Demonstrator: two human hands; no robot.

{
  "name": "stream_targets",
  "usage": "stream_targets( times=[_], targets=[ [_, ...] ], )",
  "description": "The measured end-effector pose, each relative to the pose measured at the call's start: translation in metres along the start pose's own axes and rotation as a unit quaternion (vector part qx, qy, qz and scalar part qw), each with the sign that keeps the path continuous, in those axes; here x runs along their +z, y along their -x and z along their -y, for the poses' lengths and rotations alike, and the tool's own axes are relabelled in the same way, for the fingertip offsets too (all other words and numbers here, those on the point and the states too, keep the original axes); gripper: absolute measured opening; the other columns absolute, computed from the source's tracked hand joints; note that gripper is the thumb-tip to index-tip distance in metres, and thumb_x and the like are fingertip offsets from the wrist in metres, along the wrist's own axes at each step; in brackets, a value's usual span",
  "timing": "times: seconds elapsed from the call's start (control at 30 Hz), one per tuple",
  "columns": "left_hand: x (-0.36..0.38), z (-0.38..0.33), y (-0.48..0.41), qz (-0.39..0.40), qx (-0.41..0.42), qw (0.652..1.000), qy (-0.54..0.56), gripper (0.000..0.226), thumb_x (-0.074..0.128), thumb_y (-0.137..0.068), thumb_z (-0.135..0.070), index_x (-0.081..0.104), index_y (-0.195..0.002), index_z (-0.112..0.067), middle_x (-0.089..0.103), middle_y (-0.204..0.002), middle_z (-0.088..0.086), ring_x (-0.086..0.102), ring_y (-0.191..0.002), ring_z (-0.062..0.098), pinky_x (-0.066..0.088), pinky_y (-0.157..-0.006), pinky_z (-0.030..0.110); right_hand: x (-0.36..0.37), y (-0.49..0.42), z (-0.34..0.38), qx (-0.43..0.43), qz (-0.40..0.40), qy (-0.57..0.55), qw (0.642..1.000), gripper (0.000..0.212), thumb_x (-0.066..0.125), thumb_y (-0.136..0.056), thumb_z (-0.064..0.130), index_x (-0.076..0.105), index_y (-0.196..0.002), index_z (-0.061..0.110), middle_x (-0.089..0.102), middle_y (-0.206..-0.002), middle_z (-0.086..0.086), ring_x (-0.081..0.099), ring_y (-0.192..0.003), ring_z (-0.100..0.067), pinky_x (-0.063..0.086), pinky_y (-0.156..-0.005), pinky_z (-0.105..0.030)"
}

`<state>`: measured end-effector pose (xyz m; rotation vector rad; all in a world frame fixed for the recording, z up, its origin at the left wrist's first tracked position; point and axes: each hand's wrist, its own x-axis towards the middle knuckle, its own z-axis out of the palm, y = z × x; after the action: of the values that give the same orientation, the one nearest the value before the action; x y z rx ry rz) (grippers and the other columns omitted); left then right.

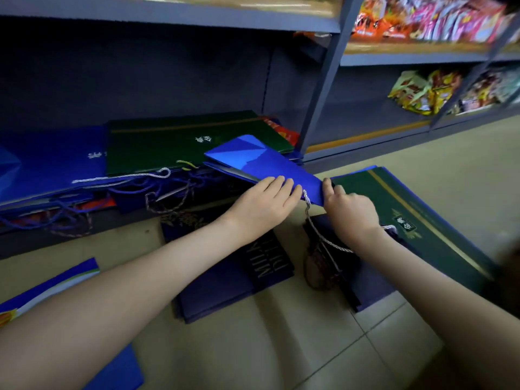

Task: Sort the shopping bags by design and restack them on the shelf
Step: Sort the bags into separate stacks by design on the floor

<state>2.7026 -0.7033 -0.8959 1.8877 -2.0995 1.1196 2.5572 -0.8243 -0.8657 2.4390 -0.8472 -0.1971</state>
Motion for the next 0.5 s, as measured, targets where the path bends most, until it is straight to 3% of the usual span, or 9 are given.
stream_targets(
  times=[0.07, 0.17, 0.23, 0.3, 0.33, 0.4, 0.43, 0.5],
  targets=[
    [0.01, -0.003, -0.019, 0.032, 0.008, 0.999, 0.012, 0.036, 0.04, -0.086, -0.003, 0.071, -0.104, -0.003, 0.071, -0.098, 0.013, 0.069, -0.087, 0.025, 0.054, -0.079, 0.031, 0.011, -0.002, -0.017, 0.031, 0.015, 0.026, 0.999, 0.056, 0.055, -0.081, 0.011, 0.044, -0.136, 0.001, 0.065, -0.098, -0.01, 0.068, -0.072, -0.025, 0.045, -0.048, -0.028],
    [0.03, -0.011, -0.051, 0.068, 0.036, 0.997, 0.025, 0.041, 0.037, -0.083, -0.005, 0.07, -0.107, -0.002, 0.071, -0.1, 0.014, 0.069, -0.088, 0.025, 0.054, -0.078, 0.032, 0.053, -0.014, -0.044, 0.08, -0.043, 0.052, 0.994, 0.05, 0.066, -0.062, 0.008, 0.068, -0.111, 0.005, 0.067, -0.076, -0.011, 0.062, -0.054, -0.027, 0.045, -0.042, -0.026],
    [0.044, -0.024, -0.072, 0.085, 0.048, 0.995, 0.025, 0.046, 0.033, -0.084, -0.008, 0.066, -0.116, -0.003, 0.069, -0.11, 0.014, 0.067, -0.098, 0.027, 0.052, -0.086, 0.033, 0.07, -0.017, -0.064, 0.116, -0.03, 0.047, 0.992, 0.054, 0.067, -0.066, 0.004, 0.061, -0.12, 0.004, 0.066, -0.089, -0.016, 0.064, -0.064, -0.031, 0.051, -0.051, -0.031],
    [0.06, -0.046, -0.088, 0.105, 0.058, 0.993, 0.012, 0.048, 0.027, -0.093, -0.008, 0.045, -0.137, 0.0, 0.052, -0.135, 0.019, 0.052, -0.123, 0.03, 0.038, -0.105, 0.037, 0.1, -0.013, -0.076, 0.13, 0.065, 0.004, 0.989, 0.071, 0.065, -0.076, 0.005, 0.036, -0.141, 0.007, 0.058, -0.115, -0.019, 0.063, -0.087, -0.036, 0.052, -0.069, -0.037],
    [0.072, -0.06, -0.093, 0.156, 0.079, 0.984, 0.02, 0.049, 0.024, -0.098, -0.009, 0.025, -0.146, 0.002, 0.034, -0.148, 0.021, 0.036, -0.135, 0.032, 0.025, -0.113, 0.04, 0.116, -0.008, -0.078, 0.144, 0.1, -0.009, 0.984, 0.077, 0.066, -0.078, 0.006, 0.029, -0.145, 0.01, 0.055, -0.119, -0.018, 0.061, -0.091, -0.036, 0.052, -0.072, -0.038],
    [0.086, -0.085, -0.099, 0.269, 0.089, 0.957, 0.057, 0.051, 0.02, -0.103, -0.011, 0.001, -0.149, 0.0, 0.01, -0.156, 0.02, 0.014, -0.143, 0.033, 0.007, -0.116, 0.043, 0.141, 0.002, -0.08, 0.168, 0.133, -0.033, 0.976, 0.08, 0.073, -0.07, 0.007, 0.038, -0.143, 0.011, 0.06, -0.111, -0.02, 0.063, -0.079, -0.035, 0.054, -0.063, -0.036],
    [0.093, -0.095, -0.102, 0.284, 0.088, 0.953, 0.066, 0.051, 0.019, -0.103, -0.011, -0.001, -0.149, 0.0, 0.007, -0.157, 0.02, 0.011, -0.144, 0.034, 0.005, -0.116, 0.043, 0.159, 0.006, -0.082, 0.172, 0.143, -0.045, 0.974, 0.08, 0.072, -0.072, 0.006, 0.036, -0.143, 0.01, 0.058, -0.115, -0.022, 0.063, -0.078, -0.036, 0.054, -0.063, -0.037],
    [0.108, -0.111, -0.108, 0.287, 0.083, 0.952, 0.074, 0.049, 0.01, -0.101, -0.007, 0.0, -0.148, 0.002, 0.009, -0.156, 0.021, 0.014, -0.143, 0.035, 0.008, -0.116, 0.043, 0.187, 0.009, -0.087, 0.177, 0.19, -0.077, 0.963, 0.077, 0.056, -0.087, 0.004, 0.012, -0.15, 0.01, 0.042, -0.136, -0.024, 0.061, -0.096, -0.038, 0.052, -0.075, -0.039]
  ],
)
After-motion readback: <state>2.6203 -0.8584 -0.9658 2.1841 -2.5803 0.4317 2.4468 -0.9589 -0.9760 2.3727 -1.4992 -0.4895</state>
